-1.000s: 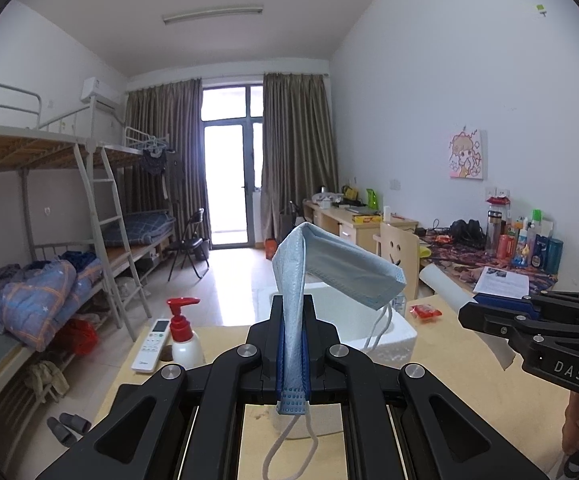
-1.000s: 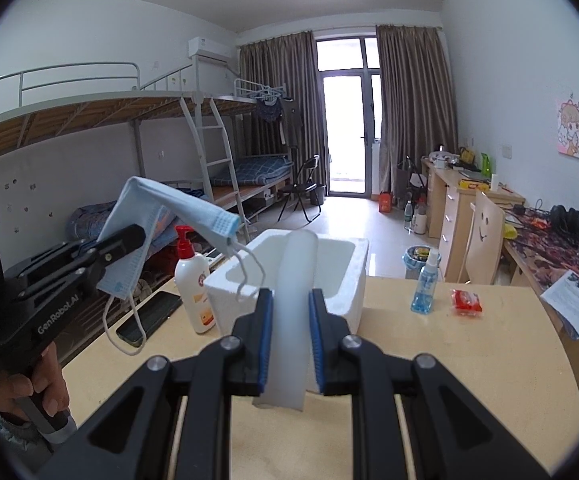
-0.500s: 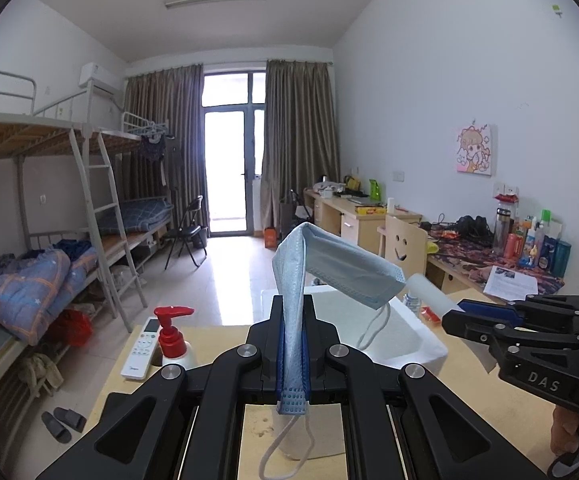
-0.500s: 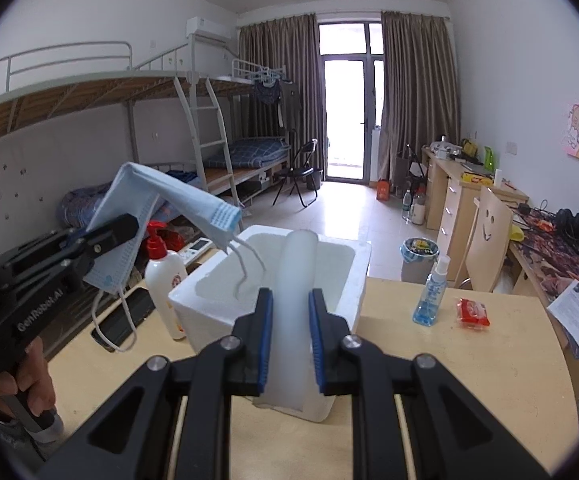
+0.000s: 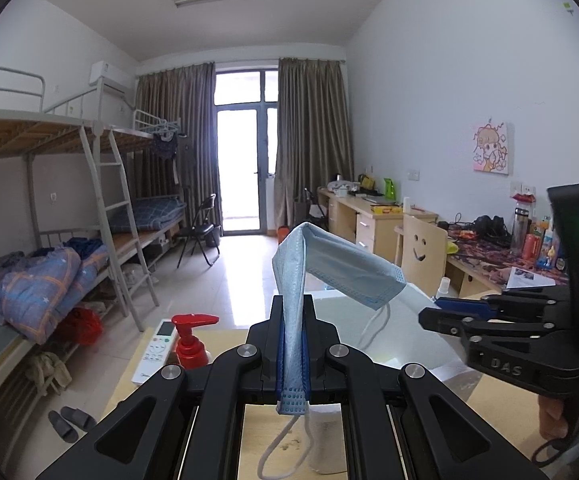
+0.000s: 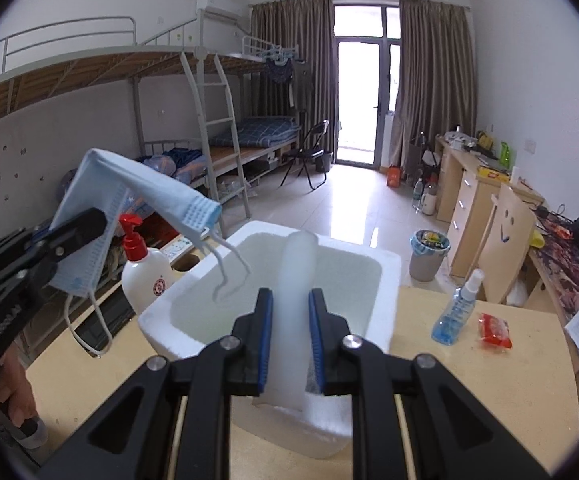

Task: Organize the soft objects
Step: 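Carry the foam tube with the right tool and the mask with the left tool over the box, then lower the foam tube into the white foam box and open the right tool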

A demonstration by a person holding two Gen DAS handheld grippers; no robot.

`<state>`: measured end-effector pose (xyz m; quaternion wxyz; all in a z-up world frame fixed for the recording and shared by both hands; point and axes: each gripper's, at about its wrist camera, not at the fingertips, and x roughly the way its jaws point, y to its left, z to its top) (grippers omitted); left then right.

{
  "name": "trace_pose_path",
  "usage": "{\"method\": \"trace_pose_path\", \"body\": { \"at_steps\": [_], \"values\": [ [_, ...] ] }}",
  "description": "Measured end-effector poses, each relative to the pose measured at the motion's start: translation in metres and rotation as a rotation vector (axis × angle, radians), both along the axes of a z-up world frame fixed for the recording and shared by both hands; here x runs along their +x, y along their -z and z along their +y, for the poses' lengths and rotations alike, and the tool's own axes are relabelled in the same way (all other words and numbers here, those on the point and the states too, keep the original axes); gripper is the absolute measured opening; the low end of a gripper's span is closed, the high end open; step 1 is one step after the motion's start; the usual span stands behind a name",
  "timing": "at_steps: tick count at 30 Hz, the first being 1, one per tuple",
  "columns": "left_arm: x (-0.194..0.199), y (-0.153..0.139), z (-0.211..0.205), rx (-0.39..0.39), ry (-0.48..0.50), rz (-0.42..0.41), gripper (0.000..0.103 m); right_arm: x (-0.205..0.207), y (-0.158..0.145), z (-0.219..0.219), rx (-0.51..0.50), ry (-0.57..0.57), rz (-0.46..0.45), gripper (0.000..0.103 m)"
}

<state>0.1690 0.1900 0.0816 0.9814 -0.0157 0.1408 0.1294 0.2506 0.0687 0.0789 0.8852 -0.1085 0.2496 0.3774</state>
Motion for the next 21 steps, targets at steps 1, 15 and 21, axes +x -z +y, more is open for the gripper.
{"method": "trace_pose_path", "body": {
  "at_steps": [1,15,21],
  "values": [
    [0.001,0.001,0.001,0.001,-0.003,0.004,0.007,0.002,0.0,0.002,-0.004,-0.002,0.001,0.021],
    [0.013,0.004,0.004,-0.002,-0.031,0.039,0.007,0.021,0.012,0.015,-0.011,-0.022,0.036,0.064],
    [0.017,0.002,0.004,-0.009,-0.038,0.048,0.007,0.016,0.002,0.001,0.039,0.003,0.015,0.087]
  ]
}}
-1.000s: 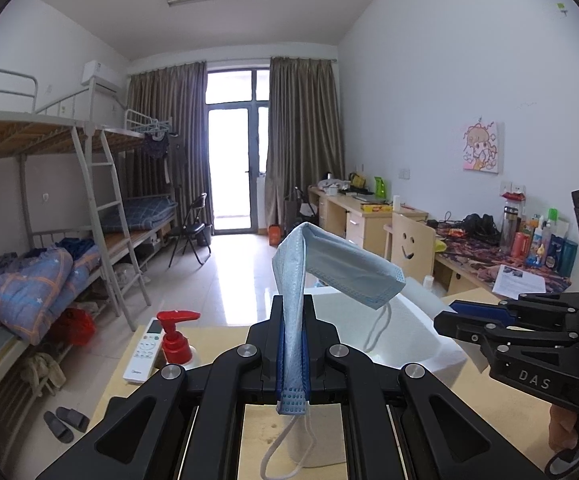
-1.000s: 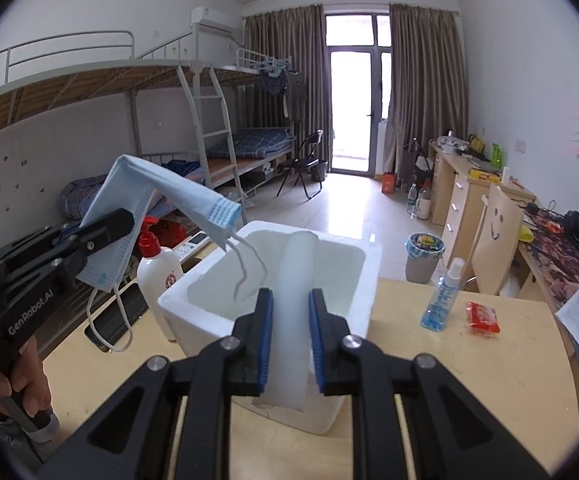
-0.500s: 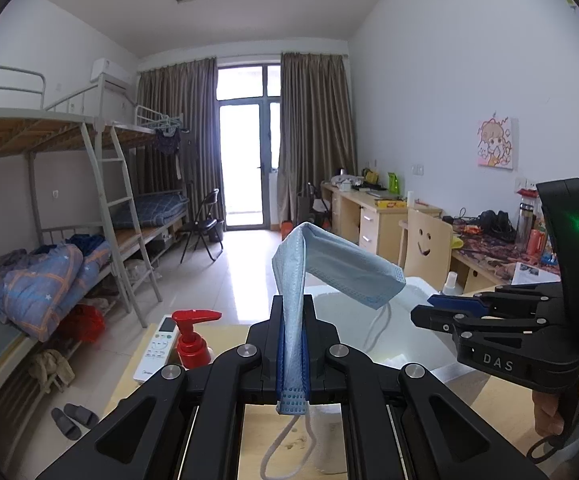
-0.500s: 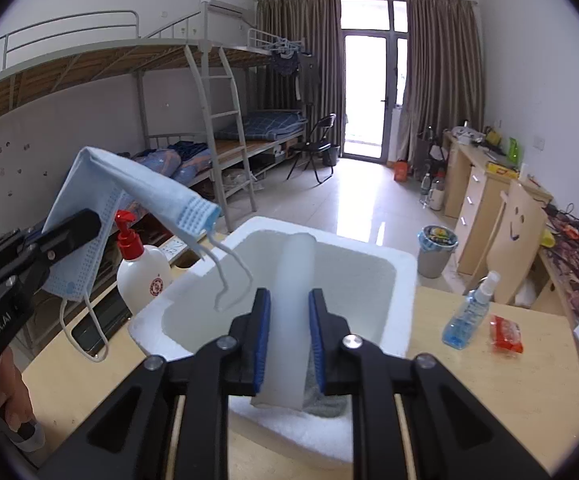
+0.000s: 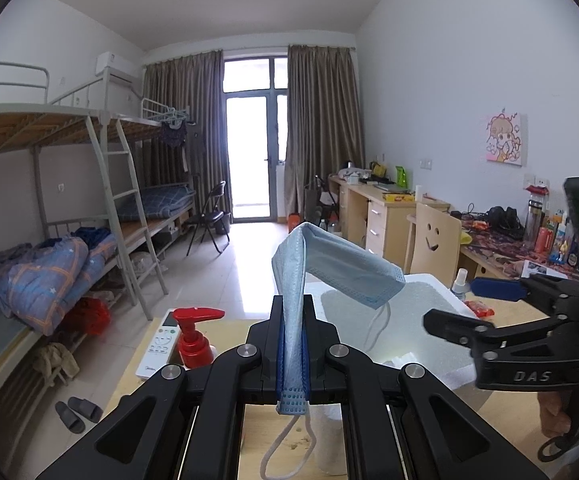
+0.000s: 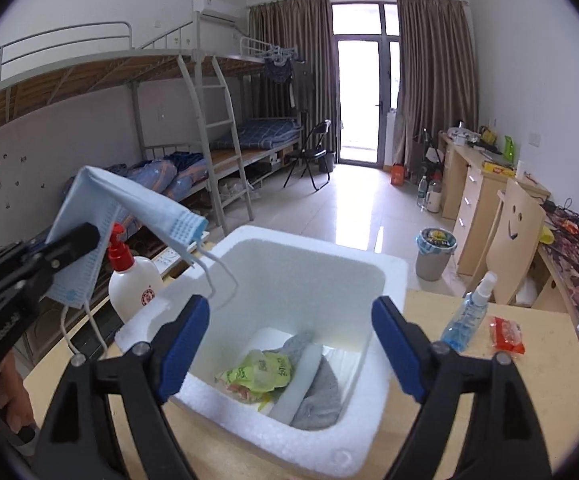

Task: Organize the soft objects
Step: 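Lower the foam tube into the white foam box and open the right tool, then lower the face mask into the box and open the left tool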

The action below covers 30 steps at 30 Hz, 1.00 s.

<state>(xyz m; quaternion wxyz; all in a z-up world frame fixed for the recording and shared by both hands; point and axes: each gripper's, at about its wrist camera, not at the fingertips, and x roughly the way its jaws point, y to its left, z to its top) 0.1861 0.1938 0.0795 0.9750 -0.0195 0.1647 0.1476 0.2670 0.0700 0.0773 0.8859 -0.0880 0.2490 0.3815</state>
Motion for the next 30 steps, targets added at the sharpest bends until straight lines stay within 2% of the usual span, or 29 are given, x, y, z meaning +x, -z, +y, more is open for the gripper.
{"method": "trace_pose_path", "body": {
  "at_steps": [30],
  "values": [
    [0.05,0.002,-0.047,0.02,0.134,0.079,0.007,-0.017,-0.007,-0.095,0.073,0.177,-0.025,0.087]
  ]
}}
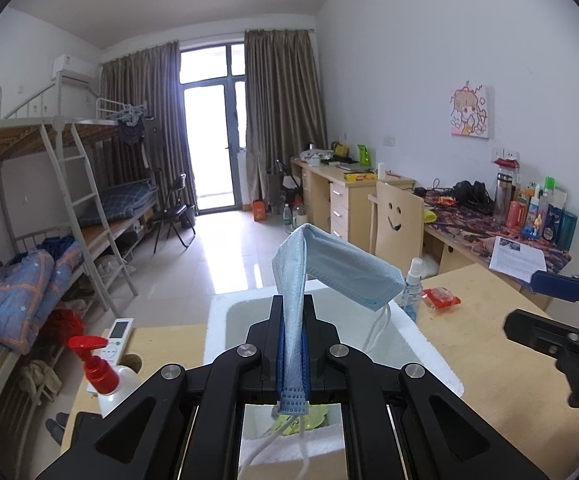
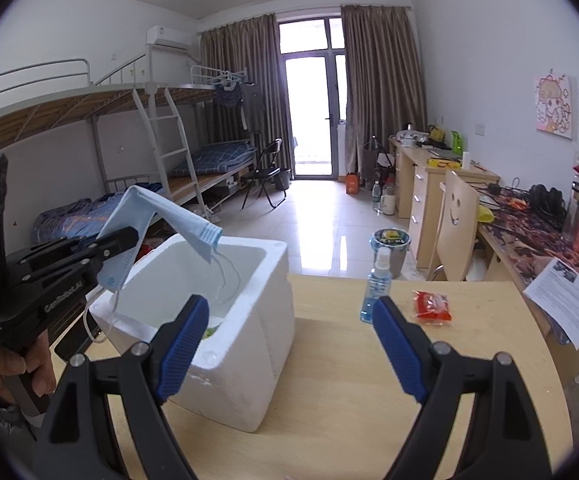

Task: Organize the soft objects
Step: 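Lower the face mask into the box and open the left tool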

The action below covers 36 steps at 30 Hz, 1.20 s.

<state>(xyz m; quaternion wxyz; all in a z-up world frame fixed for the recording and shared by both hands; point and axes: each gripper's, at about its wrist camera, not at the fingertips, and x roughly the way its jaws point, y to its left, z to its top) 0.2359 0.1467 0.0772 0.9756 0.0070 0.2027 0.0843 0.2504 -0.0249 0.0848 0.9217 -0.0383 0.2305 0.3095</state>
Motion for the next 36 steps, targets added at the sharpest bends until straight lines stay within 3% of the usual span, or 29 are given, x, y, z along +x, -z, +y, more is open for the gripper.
{"method": "trace_pose_path", "body": {
  "at_steps": [15,17,18,19,20,36],
  "values": [
    [0.021,0.012,0.002,0.002,-0.019,0.069,0.01,-0.008,0.002,-0.018,0.025,0.047,-0.001,0.087],
    [0.021,0.011,0.002,0.001,-0.012,0.067,0.036,-0.009,0.002,-0.018,0.022,0.046,-0.005,0.087],
    [0.02,0.01,0.003,0.002,-0.018,0.059,0.069,-0.009,0.003,-0.018,0.021,0.045,-0.005,0.087],
    [0.018,0.009,0.003,0.0,-0.027,0.044,0.096,-0.01,0.002,-0.018,0.023,0.044,-0.004,0.087],
    [0.016,0.007,0.003,0.001,-0.044,0.021,0.102,-0.01,0.002,-0.019,0.028,0.045,-0.002,0.087],
    [-0.016,-0.008,-0.002,0.009,-0.042,-0.038,0.102,-0.024,-0.004,-0.025,0.046,0.039,-0.022,0.087]
  ]
}}
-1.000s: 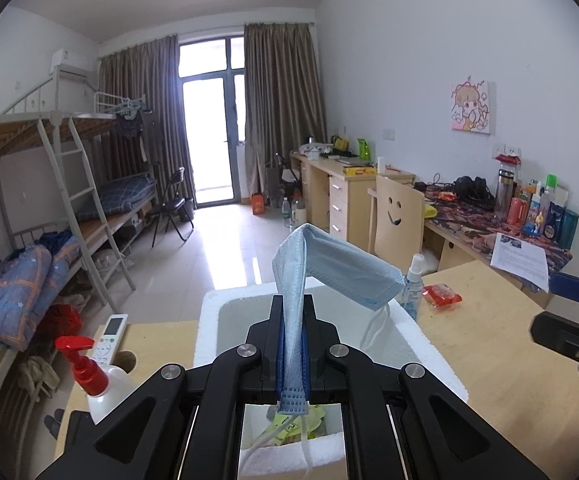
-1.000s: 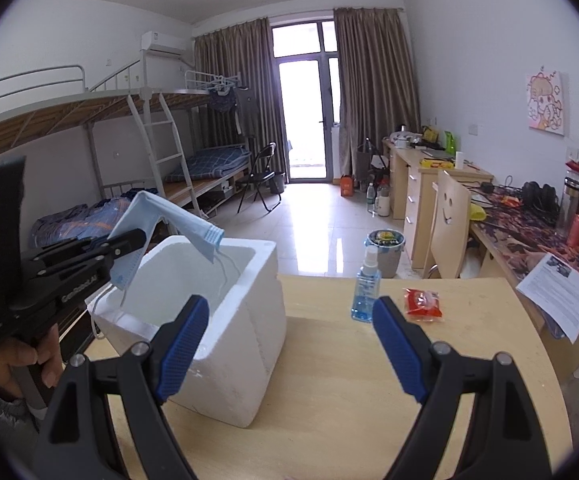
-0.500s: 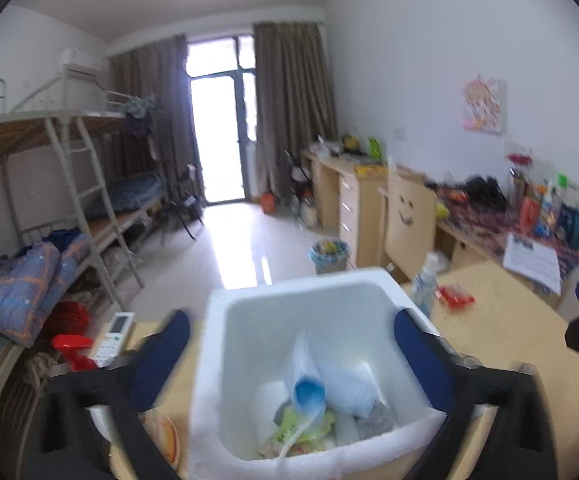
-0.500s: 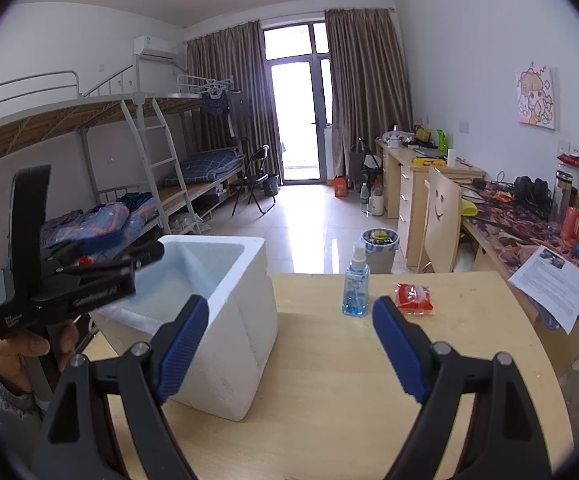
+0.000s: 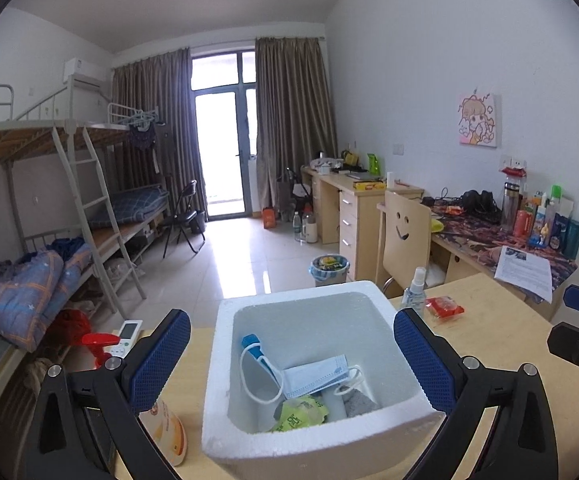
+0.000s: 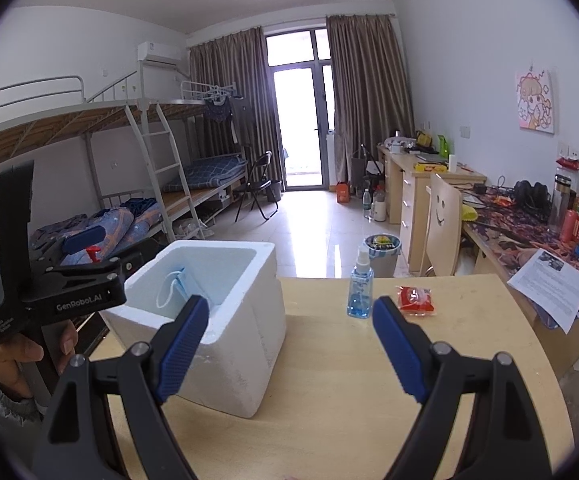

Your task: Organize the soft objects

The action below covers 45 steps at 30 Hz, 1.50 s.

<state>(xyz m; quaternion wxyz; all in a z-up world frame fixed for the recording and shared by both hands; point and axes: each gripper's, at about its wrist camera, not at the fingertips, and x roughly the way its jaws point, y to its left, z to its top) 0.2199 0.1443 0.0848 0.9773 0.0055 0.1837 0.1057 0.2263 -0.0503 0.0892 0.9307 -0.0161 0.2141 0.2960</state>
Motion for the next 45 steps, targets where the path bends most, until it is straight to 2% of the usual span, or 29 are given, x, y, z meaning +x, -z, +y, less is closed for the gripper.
{"method": "trace_pose_path", "body": {
  "at_steps": [13,16,23,25,33,45],
  "values": [
    [-0.046,-0.022,-0.014,0.002,0.001,-0.06,0.102,-0.041,-0.02,-0.012,0.007,0.007,-0.07,0.087],
    [-0.059,-0.026,-0.021,0.019,0.004,-0.074,0.102,-0.054,-0.025,-0.017,0.013,0.009,-0.1,0.095],
    [-0.089,-0.033,-0.032,0.033,-0.011,-0.106,0.102,-0.083,-0.035,-0.027,0.033,0.0,-0.15,0.096],
    [-0.098,-0.033,-0.036,0.033,-0.009,-0.111,0.102,-0.092,-0.035,-0.028,0.034,-0.006,-0.169,0.103],
    [-0.133,-0.031,-0.049,0.039,-0.018,-0.13,0.102,-0.122,-0.033,-0.032,0.032,-0.006,-0.196,0.103],
    [-0.198,-0.028,-0.071,0.055,-0.022,-0.2,0.102,-0.172,-0.025,-0.046,0.062,-0.02,-0.234,0.103]
  ]
}}
